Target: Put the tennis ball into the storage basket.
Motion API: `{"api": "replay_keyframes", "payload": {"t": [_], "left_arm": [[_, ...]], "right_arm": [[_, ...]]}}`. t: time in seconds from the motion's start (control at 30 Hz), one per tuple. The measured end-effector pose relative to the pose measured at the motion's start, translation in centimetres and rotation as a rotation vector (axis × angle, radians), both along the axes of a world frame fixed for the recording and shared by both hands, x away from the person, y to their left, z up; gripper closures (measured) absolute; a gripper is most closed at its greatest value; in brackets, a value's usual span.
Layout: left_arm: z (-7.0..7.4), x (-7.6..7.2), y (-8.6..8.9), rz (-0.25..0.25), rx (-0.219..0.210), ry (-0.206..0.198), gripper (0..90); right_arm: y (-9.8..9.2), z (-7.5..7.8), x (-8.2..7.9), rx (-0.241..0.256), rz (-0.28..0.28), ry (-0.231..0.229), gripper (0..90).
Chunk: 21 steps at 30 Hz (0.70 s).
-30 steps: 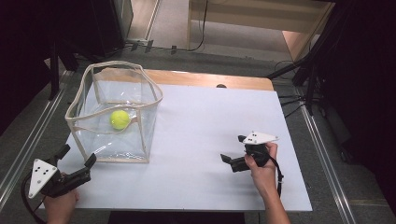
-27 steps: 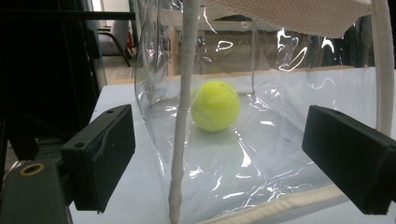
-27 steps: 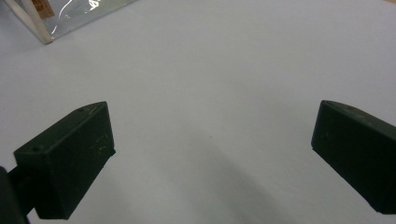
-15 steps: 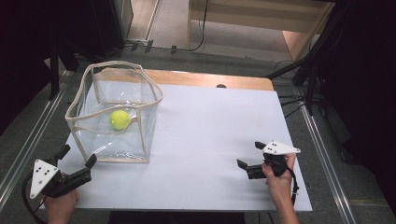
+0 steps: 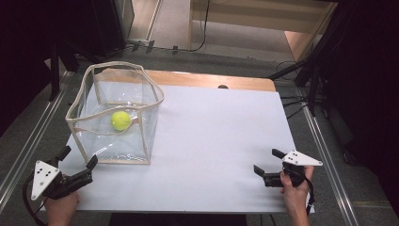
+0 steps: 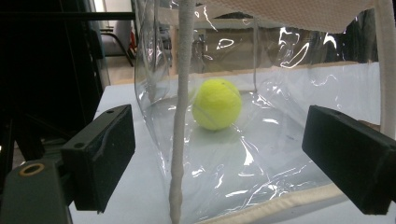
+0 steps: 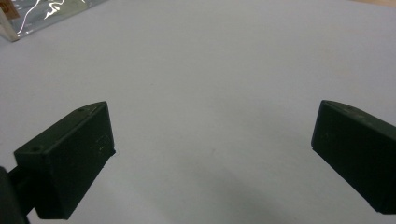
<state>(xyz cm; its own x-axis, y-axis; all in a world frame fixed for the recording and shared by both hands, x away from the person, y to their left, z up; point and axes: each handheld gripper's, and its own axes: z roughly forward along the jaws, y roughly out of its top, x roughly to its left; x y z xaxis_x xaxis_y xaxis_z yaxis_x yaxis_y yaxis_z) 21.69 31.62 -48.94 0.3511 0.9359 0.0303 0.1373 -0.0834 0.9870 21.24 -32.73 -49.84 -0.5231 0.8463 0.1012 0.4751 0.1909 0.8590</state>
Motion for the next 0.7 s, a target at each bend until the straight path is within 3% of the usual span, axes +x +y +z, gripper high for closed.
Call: {"api": "replay_keyframes", "payload": {"t": [0.43, 0.7], "left_arm": [[0.0, 0.0, 0.0, -0.003, 0.0, -0.001, 9.8], [0.0, 0.0, 0.0, -0.005, -0.003, 0.003, 9.8]], "right_arm": [[-3.4, -0.5, -1.7, 0.065, -0.1, -0.046, 0.0], [-4.1, -0.9, -2.1, 0.064, -0.134, -0.038, 0.0]]}}
